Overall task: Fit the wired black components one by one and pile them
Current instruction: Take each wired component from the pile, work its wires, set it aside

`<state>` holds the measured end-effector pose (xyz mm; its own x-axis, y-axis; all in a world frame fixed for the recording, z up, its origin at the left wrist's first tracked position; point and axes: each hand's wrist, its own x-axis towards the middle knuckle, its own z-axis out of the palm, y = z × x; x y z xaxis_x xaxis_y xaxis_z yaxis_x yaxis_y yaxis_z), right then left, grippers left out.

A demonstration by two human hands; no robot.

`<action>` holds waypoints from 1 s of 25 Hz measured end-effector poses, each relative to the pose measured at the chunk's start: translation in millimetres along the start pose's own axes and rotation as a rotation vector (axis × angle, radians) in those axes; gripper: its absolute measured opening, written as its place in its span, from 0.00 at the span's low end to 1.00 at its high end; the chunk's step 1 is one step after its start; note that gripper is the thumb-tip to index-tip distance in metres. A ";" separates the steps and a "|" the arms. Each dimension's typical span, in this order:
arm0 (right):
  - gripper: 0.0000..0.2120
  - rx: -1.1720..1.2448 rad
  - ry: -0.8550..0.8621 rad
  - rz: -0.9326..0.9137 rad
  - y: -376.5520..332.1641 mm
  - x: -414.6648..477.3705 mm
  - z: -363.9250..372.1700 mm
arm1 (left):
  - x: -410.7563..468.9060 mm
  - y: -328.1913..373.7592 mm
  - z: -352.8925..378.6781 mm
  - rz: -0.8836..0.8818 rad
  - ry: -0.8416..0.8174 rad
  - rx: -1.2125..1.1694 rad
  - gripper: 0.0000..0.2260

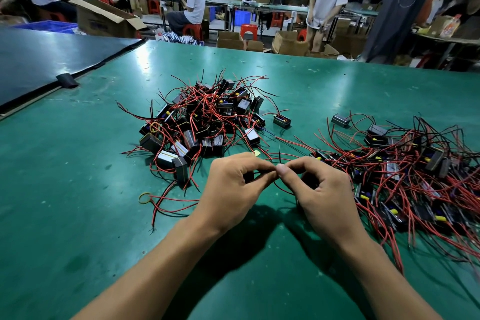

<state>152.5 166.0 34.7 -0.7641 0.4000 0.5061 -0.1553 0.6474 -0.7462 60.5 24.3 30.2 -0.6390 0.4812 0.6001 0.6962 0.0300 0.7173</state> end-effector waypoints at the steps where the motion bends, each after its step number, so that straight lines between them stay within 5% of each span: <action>1: 0.06 -0.003 -0.003 0.001 -1.3 -0.5 -0.1 | -0.3 -1.0 0.4 0.014 -0.008 0.013 0.03; 10: 0.16 0.271 -0.075 0.416 -3.7 4.8 2.8 | -3.3 -1.4 5.0 0.055 -0.034 0.040 0.04; 12: 0.16 0.207 -0.074 0.340 -2.3 3.3 -0.7 | -2.7 -1.2 4.5 0.008 -0.018 0.011 0.04; 15: 0.03 0.046 -0.023 0.034 2.4 4.4 -9.3 | -1.5 -1.4 3.6 -0.111 -0.008 -0.082 0.02; 18: 0.14 -0.096 -0.071 -0.170 9.8 4.8 -10.9 | -0.6 -2.5 2.1 -0.219 -0.047 -0.162 0.02; 25: 0.02 -0.132 -0.027 -0.210 5.9 4.1 -6.2 | -1.0 -2.8 1.9 -0.228 -0.050 -0.165 0.03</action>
<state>152.3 175.5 35.1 -0.7404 0.2316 0.6310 -0.2308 0.7941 -0.5623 59.8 25.5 27.0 -0.7533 0.5211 0.4012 0.4708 0.0013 0.8822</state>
